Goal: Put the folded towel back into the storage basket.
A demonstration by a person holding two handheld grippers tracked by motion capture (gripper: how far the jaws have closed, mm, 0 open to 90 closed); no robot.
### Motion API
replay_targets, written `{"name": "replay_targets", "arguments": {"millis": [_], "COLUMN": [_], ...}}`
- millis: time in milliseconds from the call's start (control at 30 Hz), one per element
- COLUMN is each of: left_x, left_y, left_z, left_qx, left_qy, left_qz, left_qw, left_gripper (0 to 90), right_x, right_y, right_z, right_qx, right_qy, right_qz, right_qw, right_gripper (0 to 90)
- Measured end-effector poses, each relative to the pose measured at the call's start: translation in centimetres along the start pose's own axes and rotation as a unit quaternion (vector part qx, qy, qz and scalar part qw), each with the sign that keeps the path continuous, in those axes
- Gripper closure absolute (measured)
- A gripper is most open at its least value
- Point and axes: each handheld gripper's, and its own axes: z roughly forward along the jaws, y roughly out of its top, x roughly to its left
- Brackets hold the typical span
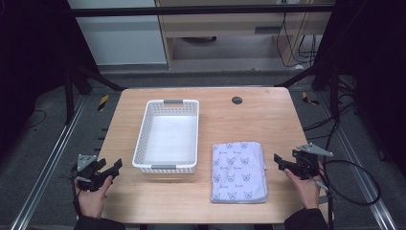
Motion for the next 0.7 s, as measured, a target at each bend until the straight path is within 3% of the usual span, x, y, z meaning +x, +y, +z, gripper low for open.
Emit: {"name": "replay_targets", "arguments": {"millis": [133,333,400,467,567,700], "left_x": [-0.1,-0.9,-1.4,-2.0,-2.7,-3.5], "left_y": [0.2,0.8,1.0,1.3,1.5,1.7], "left_z": [-0.6,-1.6,-1.9,-2.2,-2.5,-2.7], "left_qx": [-0.009,-0.028,-0.034,-0.041,-0.045,-0.049], "left_qy": [-0.013,-0.031,-0.035,-0.041,-0.046,-0.048], "left_qz": [-0.017,-0.014,-0.009,-0.002,0.006,0.019], "left_qw": [0.9997,0.9990,0.9988,0.9983,0.9979,0.9974], "left_gripper": [33.9,33.8,33.8,33.9,34.1,34.7], "right_x": [0.2,0.7,0.9,1.0,1.3,1.2], "right_y": [0.0,0.4,0.6,0.7,0.8,0.9], "right_z": [-0.7,-1.0,-1.1,-1.2,-1.4,-2.0], "right_qx": [-0.010,-0.011,-0.012,-0.015,-0.018,-0.038], "right_qy": [0.015,0.023,0.017,0.027,0.029,0.039], "right_qz": [-0.009,-0.013,-0.028,-0.027,-0.031,-0.028], "right_qw": [0.9998,0.9996,0.9994,0.9992,0.9989,0.9981], "right_gripper": [16.7,6.4,3.8,2.6,4.9,17.3]}}
